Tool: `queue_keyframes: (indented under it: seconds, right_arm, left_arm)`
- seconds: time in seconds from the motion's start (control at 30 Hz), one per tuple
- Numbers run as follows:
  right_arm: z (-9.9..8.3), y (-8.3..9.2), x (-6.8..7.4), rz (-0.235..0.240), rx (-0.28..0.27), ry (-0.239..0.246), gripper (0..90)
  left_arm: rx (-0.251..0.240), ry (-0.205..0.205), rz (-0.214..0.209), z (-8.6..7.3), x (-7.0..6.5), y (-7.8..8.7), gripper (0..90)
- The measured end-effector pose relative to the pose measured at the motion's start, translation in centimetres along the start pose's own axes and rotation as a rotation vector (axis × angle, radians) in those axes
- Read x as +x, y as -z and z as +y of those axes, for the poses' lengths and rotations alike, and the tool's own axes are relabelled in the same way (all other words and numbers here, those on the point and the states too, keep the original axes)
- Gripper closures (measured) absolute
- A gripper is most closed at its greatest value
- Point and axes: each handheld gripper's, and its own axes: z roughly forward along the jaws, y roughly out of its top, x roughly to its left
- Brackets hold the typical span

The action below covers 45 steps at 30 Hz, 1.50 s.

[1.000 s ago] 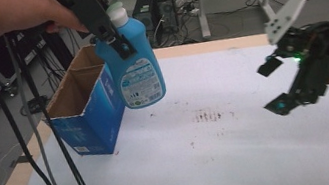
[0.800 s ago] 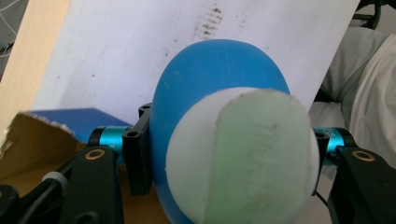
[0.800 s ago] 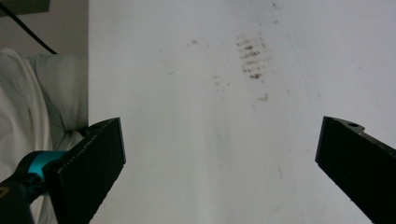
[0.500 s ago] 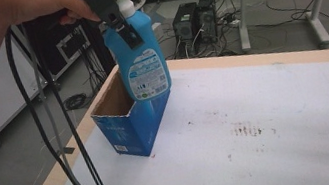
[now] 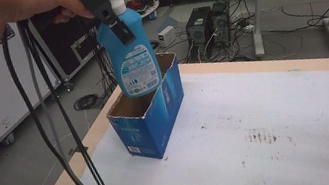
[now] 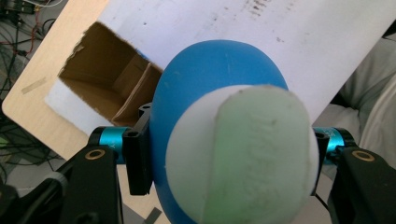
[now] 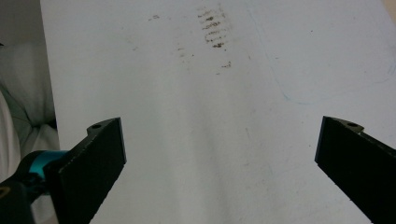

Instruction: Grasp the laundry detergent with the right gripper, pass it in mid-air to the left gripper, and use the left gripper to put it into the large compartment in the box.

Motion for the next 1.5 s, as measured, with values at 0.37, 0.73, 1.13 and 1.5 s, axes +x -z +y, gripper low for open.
queue_keyframes:
  seconds: [0.37,0.73,1.13,1.5]
  right_arm:
    - [0.2,-0.3,-0.2,0.008,0.007,-0.006,1.1]
    - [0.2,-0.9,-0.5,0.03,0.03,-0.029,1.1]
    - [0.3,-1.6,-0.5,0.039,0.062,-0.033,1.2]
    - [-0.2,-2.5,-0.5,0.06,0.087,-0.044,1.1]
  left_arm:
    - [0.001,0.033,0.021,-1.7,1.7,-1.7,38.0]
    - [0.021,0.045,0.005,-3.7,3.0,-5.9,38.0]
    - [0.048,0.007,-0.006,-4.9,3.3,-11.0,38.0]
    - [0.097,-0.032,-0.01,-5.4,3.4,-14.8,37.9]
